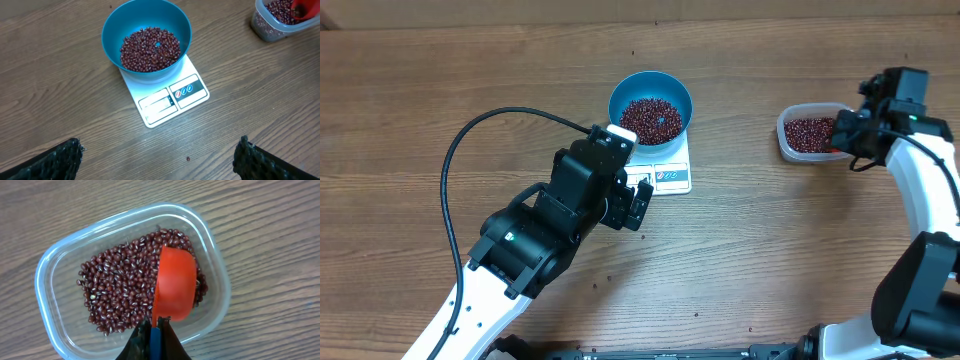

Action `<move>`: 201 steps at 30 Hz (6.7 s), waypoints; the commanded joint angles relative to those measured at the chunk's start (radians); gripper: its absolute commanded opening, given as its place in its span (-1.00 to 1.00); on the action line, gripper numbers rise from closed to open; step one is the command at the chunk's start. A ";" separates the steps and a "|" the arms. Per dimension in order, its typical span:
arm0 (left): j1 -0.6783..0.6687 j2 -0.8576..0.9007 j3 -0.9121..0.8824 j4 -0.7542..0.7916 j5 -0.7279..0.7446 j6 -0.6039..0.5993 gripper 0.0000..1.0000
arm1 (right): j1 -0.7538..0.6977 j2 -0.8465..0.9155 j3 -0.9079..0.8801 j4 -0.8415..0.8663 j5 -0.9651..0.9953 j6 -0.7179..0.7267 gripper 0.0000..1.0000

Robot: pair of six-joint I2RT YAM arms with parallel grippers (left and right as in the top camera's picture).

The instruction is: Scoop item into bowl and weigh 150g on scale

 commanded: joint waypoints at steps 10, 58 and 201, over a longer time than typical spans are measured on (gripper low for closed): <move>0.005 -0.017 0.004 0.003 -0.006 -0.007 0.99 | 0.149 -0.043 0.004 0.003 0.268 -0.007 -0.93; 0.005 -0.017 0.004 0.003 -0.006 -0.007 0.99 | 0.144 -0.126 0.002 0.003 0.023 0.478 -0.93; 0.005 -0.017 0.004 0.003 -0.006 -0.007 0.99 | 0.061 -0.510 -0.087 -0.301 0.011 0.060 1.00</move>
